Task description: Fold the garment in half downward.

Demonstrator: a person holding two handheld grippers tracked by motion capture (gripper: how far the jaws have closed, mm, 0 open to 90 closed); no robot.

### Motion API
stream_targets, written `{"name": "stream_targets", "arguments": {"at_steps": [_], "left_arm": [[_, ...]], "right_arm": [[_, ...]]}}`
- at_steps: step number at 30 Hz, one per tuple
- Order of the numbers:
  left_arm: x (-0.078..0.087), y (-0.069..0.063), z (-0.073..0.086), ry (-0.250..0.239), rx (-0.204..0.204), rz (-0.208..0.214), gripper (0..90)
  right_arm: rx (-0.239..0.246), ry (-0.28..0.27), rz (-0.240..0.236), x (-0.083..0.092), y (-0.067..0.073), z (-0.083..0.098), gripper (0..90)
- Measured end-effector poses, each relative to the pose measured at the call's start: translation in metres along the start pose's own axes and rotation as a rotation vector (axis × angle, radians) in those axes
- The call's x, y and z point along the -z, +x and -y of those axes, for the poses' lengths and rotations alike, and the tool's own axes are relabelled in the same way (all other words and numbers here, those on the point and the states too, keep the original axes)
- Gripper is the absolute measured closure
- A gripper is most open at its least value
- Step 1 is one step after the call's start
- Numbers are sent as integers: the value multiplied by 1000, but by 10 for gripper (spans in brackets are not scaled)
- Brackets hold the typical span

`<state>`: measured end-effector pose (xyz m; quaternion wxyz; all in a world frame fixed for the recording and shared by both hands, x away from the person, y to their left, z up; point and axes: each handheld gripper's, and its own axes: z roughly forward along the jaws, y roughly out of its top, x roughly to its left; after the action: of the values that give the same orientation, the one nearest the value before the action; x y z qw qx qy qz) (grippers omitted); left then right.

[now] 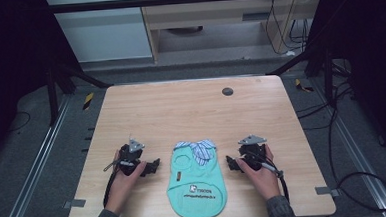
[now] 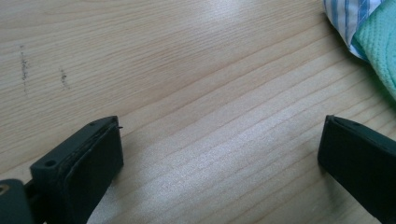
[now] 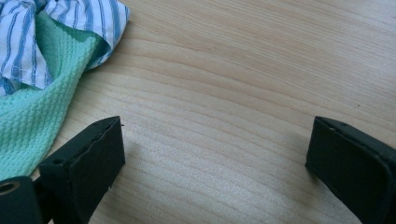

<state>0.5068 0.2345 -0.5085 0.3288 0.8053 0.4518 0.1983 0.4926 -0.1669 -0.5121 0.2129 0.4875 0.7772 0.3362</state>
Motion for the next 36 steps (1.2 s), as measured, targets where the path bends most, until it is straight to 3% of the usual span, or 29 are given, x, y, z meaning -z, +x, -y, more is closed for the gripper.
{"name": "stream_targets", "arguments": {"at_steps": [19, 20, 21, 22, 23, 24, 25, 26, 30, 32, 33, 34, 35, 36], "left_arm": [[5, -4, 4, -4, -14, 12, 9], [6, -4, 4, 2, -17, 17, 19], [6, -4, 4, 2, -17, 17, 39], [8, -6, 2, 3, -26, 23, 61], [8, -6, 2, 3, -26, 23, 62], [9, -7, 0, -10, -16, 32, 65], [10, -9, -3, -20, -23, 39, 65], [12, -12, -12, -22, -52, 44, 87], [11, -14, -26, -22, -82, 54, 128], [8, -15, -45, -19, -105, 58, 147], [8, -15, -45, -19, -105, 58, 160], [5, -16, -57, -13, -110, 74, 165], [5, -16, -57, -13, -110, 74, 184], [3, -16, -65, -7, -112, 79, 214]], "right_arm": [[12, -8, -8, 2, -2, 2, 87], [11, -18, -7, 4, -2, 2, 146], [11, -18, -7, 4, -2, 2, 146], [6, -24, -11, 6, -2, 3, 231], [6, -24, -11, 6, -2, 3, 231], [1, -27, -27, 10, -1, 2, 314], [1, -27, -27, 10, -1, 2, 314], [7, -45, -51, 14, 1, -3, 370], [64, -52, -66, 18, 8, -18, 460], [91, -41, -80, 17, 11, -28, 507], [103, -35, -88, 16, 12, -32, 537], [113, -29, -99, 15, 14, -37, 549], [113, -29, -99, 15, 14, -37, 549], [158, -18, -109, 11, 16, -49, 610]]}}
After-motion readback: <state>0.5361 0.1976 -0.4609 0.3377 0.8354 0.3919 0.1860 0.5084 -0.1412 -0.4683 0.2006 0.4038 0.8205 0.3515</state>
